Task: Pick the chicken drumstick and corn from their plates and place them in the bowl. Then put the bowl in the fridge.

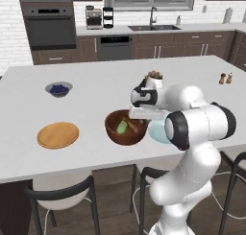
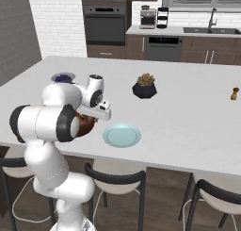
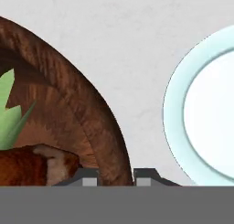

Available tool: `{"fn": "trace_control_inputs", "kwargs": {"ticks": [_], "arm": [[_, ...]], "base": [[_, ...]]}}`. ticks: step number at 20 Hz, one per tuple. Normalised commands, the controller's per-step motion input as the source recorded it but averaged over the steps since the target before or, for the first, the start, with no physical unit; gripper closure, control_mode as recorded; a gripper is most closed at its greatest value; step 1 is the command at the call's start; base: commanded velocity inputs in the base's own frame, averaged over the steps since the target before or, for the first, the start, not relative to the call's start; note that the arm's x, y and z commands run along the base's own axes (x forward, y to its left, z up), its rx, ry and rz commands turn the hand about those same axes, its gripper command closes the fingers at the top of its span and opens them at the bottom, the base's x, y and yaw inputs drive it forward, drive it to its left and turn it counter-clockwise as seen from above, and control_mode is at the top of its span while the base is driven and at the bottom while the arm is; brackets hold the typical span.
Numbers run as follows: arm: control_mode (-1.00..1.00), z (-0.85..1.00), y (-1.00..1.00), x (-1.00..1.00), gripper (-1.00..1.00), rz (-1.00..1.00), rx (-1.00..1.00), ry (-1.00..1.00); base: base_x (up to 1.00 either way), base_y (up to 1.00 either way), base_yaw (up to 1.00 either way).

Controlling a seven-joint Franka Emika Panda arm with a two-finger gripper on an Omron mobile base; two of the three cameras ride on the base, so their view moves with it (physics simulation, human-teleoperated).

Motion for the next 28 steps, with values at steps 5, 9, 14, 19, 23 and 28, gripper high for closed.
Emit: {"fn": "trace_control_inputs", "kwargs": {"ticks": [5,9,14,19,23,28], "arm": [[-1.0,0.99,-0.59,-1.0,1.0,-0.17,0.17,0.0],[-1.0,0.73,-0.6,-0.88,1.0,-0.33,0.08,0.0],[-1.0,0.32,-0.43,-0.67,1.0,-0.45,0.0,0.02],[-1.0,0.01,-0.32,-0.96,1.0,-0.29,0.0,0.0],[-1.0,0.02,-0.15,-0.98,1.0,-0.3,0.0,0.0],[-1.0,0.04,-0.11,-1.0,1.0,-0.2,0.0,0.0]], "base": [[0.0,0.0,0.0],[0.0,0.0,0.0],[0.0,0.0,0.0],[0.0,0.0,0.0],[0.0,0.0,0.0],[0.0,0.0,0.0]]}}
